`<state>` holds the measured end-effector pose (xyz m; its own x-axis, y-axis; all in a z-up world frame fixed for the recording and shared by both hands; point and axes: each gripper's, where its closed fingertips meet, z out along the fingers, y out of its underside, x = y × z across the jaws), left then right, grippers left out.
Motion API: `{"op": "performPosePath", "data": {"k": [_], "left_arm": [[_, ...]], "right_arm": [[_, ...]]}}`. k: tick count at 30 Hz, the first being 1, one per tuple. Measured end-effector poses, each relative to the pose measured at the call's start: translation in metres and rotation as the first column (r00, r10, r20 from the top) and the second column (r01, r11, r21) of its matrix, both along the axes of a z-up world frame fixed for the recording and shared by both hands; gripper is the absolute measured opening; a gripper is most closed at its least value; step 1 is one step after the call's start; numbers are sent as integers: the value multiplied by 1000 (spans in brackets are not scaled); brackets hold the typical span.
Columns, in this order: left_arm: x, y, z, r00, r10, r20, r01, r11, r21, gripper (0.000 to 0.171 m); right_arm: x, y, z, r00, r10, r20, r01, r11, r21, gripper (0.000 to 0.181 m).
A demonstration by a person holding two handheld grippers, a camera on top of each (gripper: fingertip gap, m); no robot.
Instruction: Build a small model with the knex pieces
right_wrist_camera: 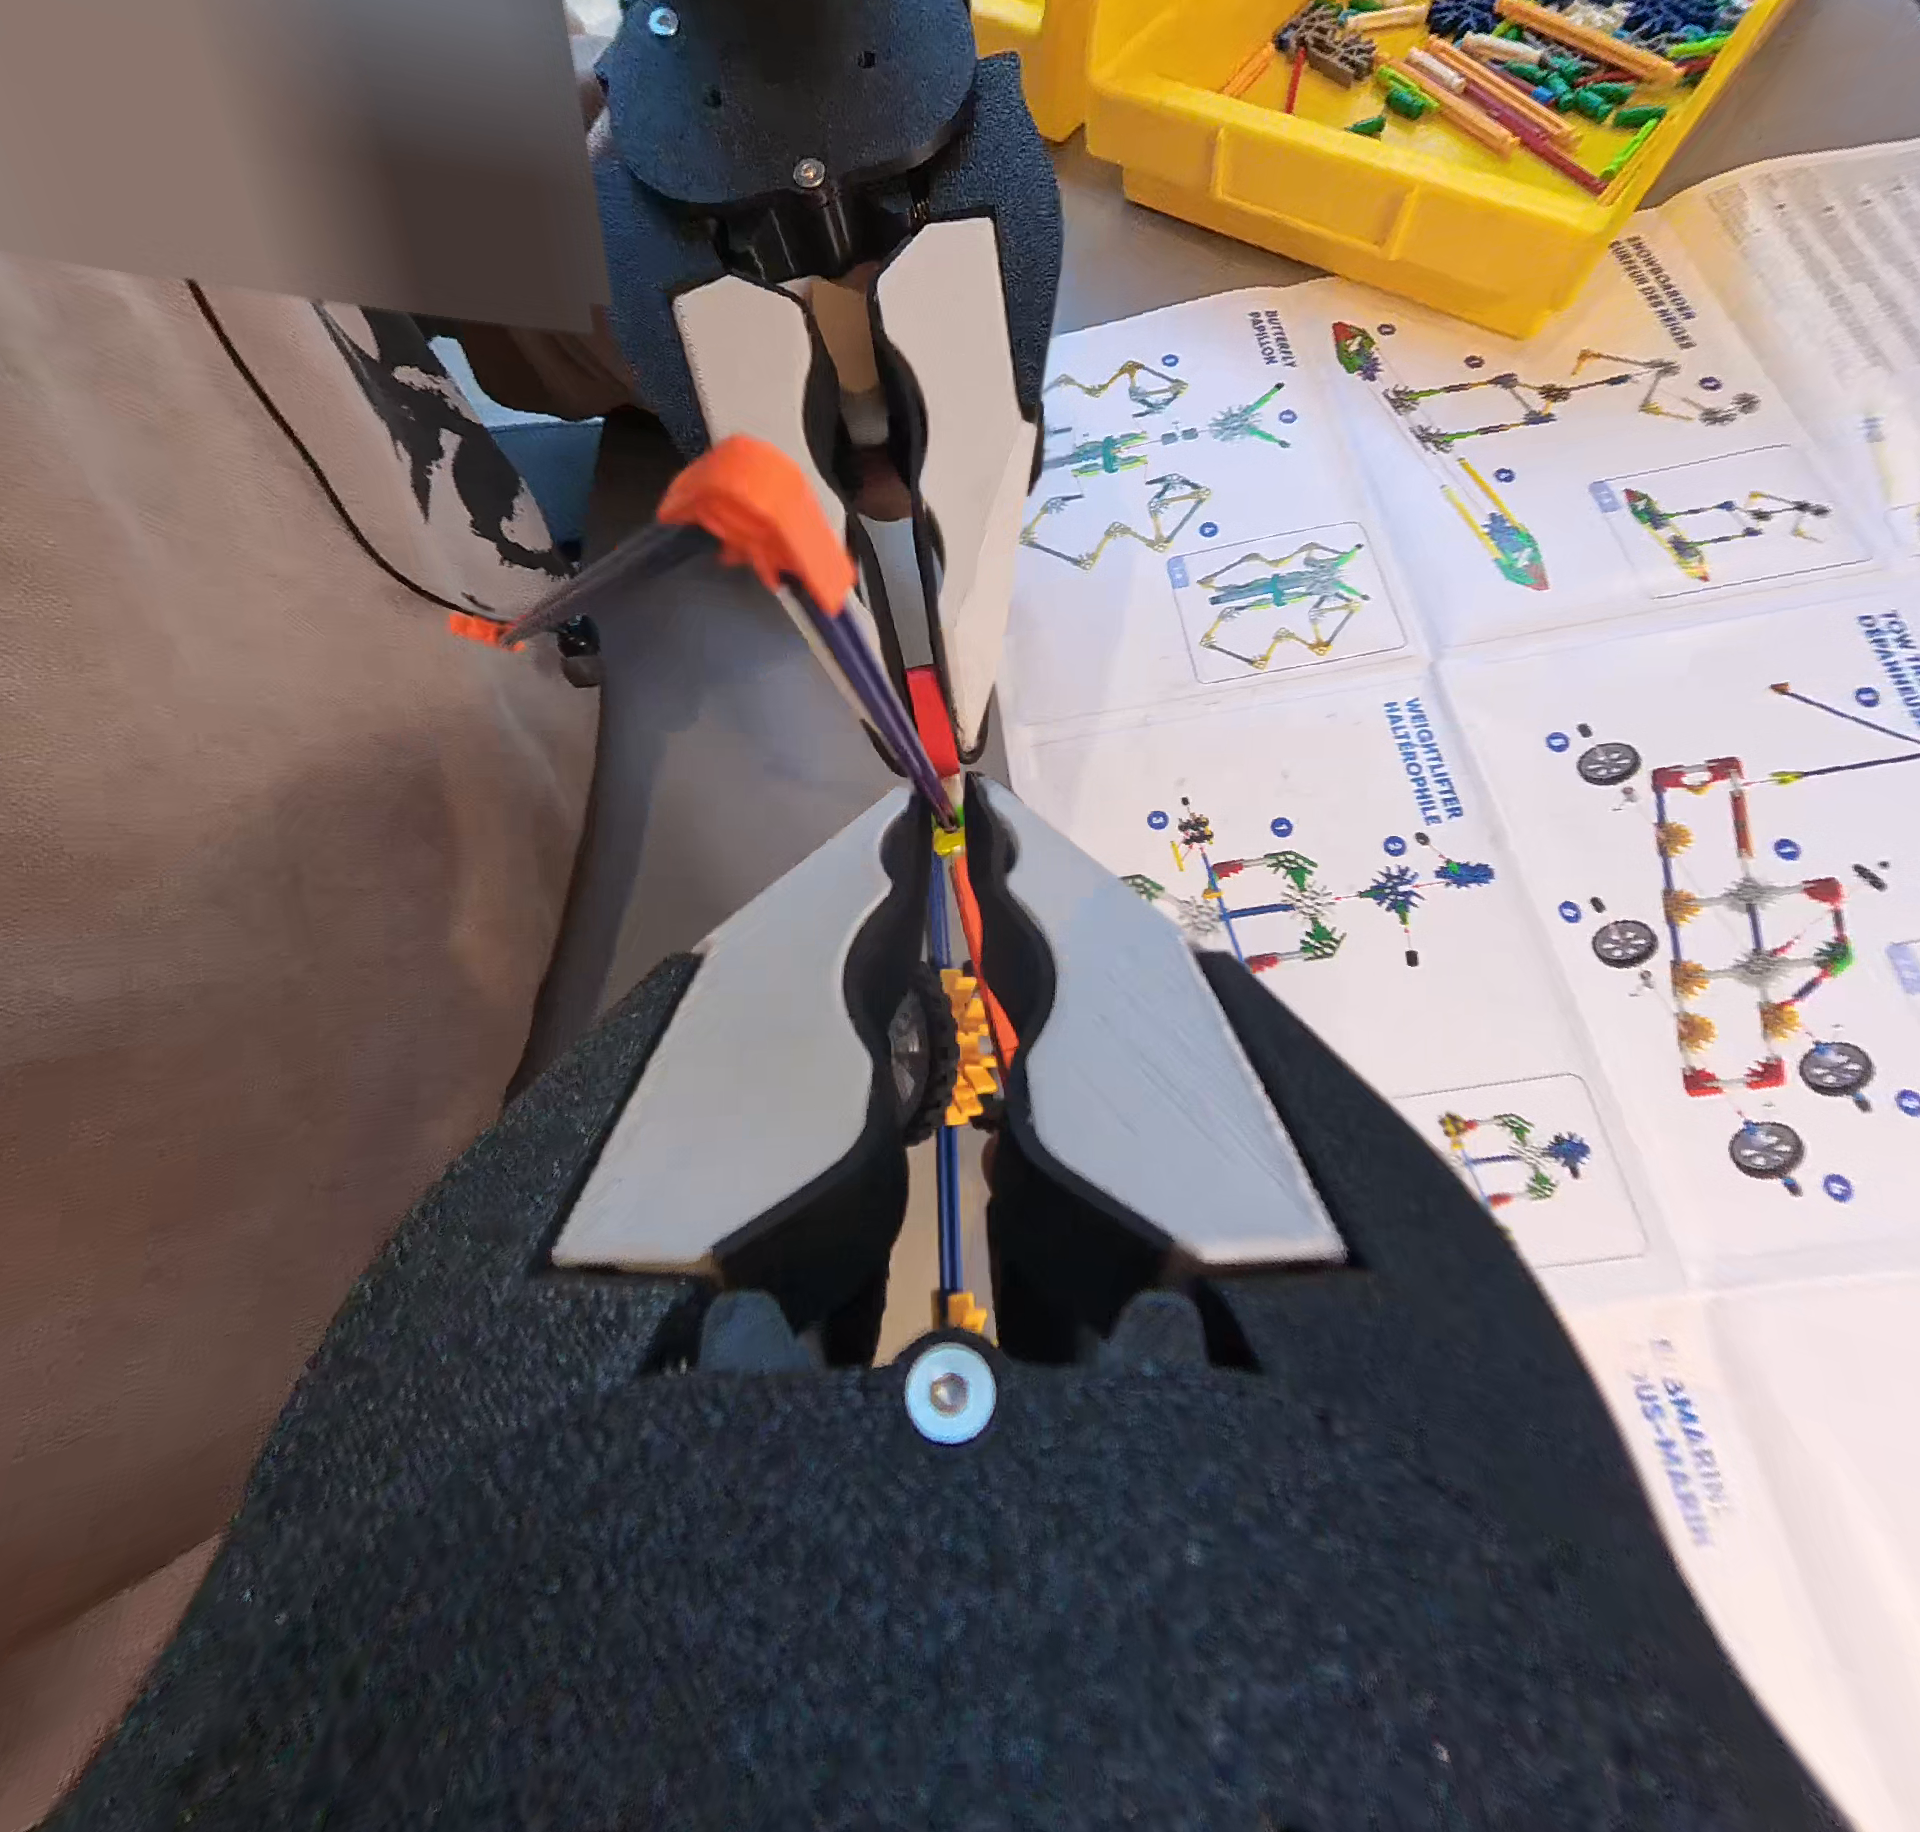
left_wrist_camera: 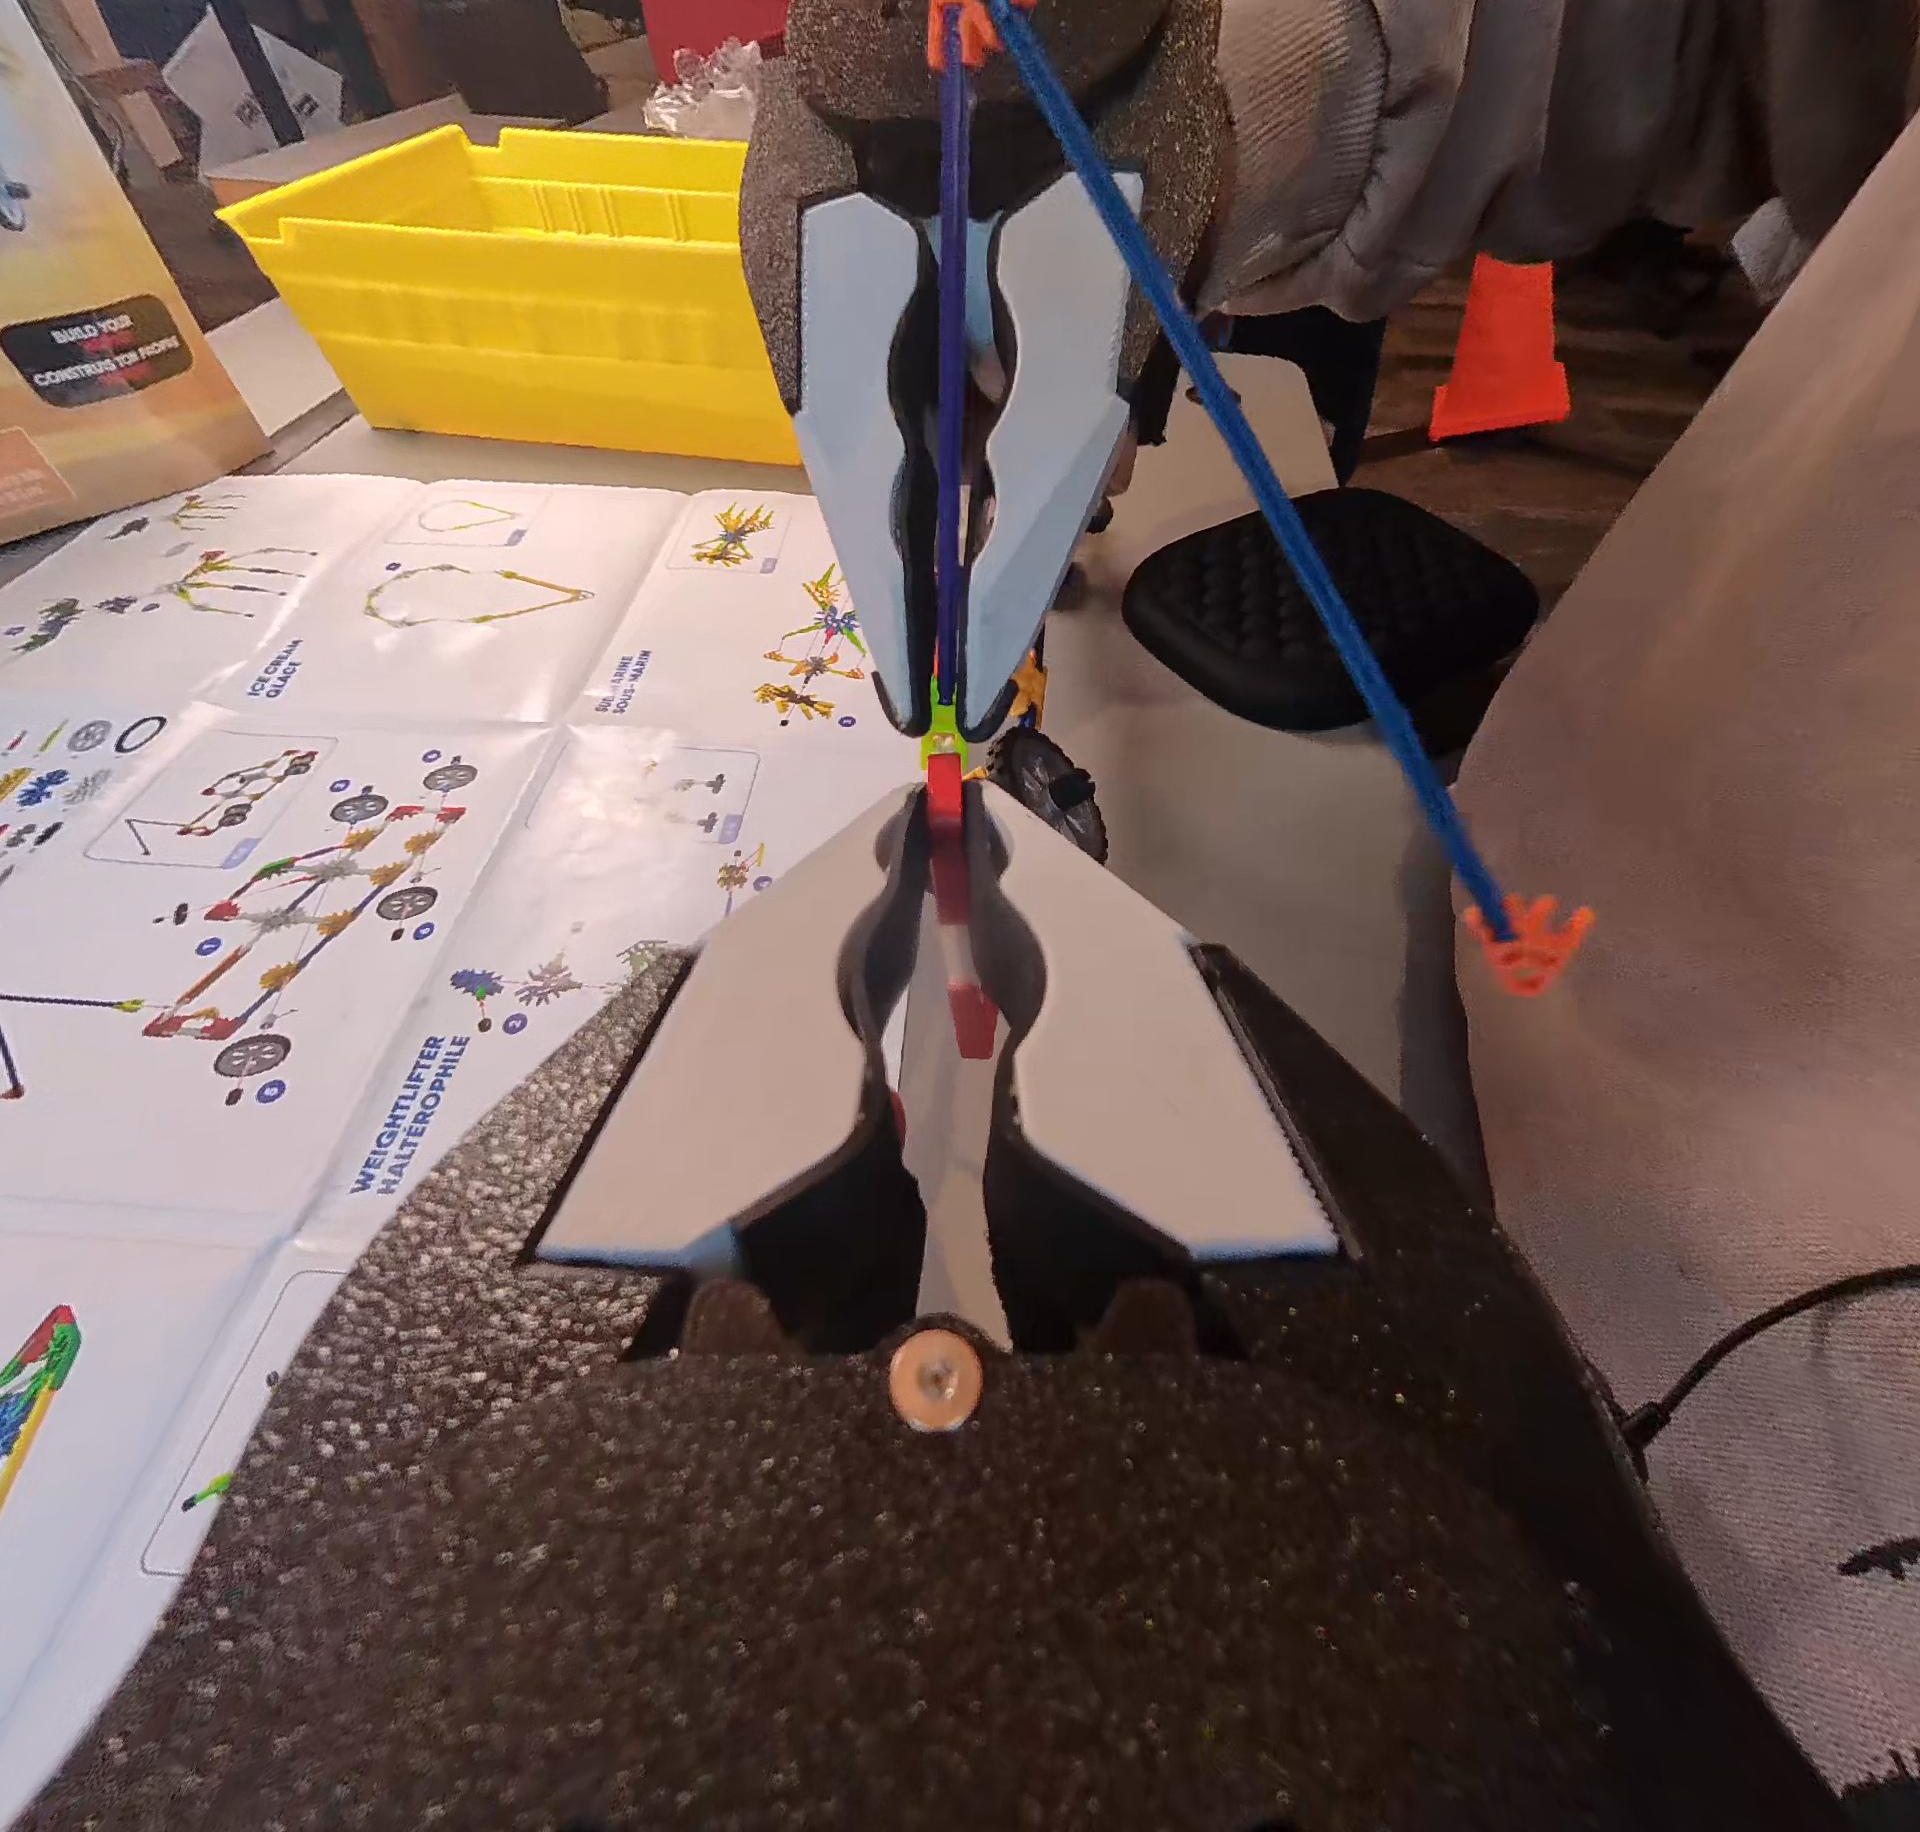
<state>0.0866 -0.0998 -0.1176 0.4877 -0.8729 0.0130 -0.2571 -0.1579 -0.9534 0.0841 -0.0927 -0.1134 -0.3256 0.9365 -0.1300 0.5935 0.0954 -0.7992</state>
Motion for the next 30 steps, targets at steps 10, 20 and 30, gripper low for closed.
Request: {"op": "performPosePath", "data": {"k": [10, 20, 30], "left_arm": [[-1, -3, 1, 1000, -11, -13, 11, 1000, 10, 2], [-2, 0, 2, 1000, -6, 0, 6, 1000, 6, 3], [-1, 2, 1, 1000, 1, 9, -1, 1000, 4, 3]], "right_arm": [[-2, -2, -8, 1000, 6, 21, -7, 1000, 28, 3], [-2, 0, -1, 1000, 19, -23, -18, 997, 74, 5], [7, 5, 0, 1000, 22, -7, -21, 995, 100, 17]]}}
